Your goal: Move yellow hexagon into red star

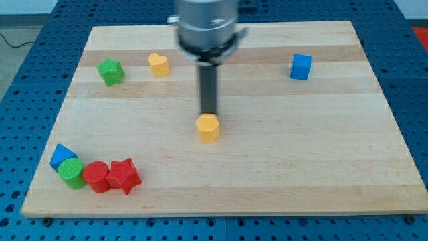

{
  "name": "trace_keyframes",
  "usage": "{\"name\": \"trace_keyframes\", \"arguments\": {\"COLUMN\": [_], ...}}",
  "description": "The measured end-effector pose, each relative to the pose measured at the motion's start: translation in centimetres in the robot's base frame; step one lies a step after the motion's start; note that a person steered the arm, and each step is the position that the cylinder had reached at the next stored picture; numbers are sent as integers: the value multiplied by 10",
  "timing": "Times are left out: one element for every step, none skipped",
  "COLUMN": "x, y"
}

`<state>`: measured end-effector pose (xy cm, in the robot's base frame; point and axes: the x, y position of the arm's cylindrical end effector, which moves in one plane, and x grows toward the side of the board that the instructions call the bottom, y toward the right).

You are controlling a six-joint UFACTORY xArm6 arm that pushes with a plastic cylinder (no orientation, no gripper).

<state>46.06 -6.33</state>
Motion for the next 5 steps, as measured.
{"name": "trace_keyframes", "arguments": {"x": [28, 17, -38, -48, -25], "y": [-97, -114, -65, 44, 102]}}
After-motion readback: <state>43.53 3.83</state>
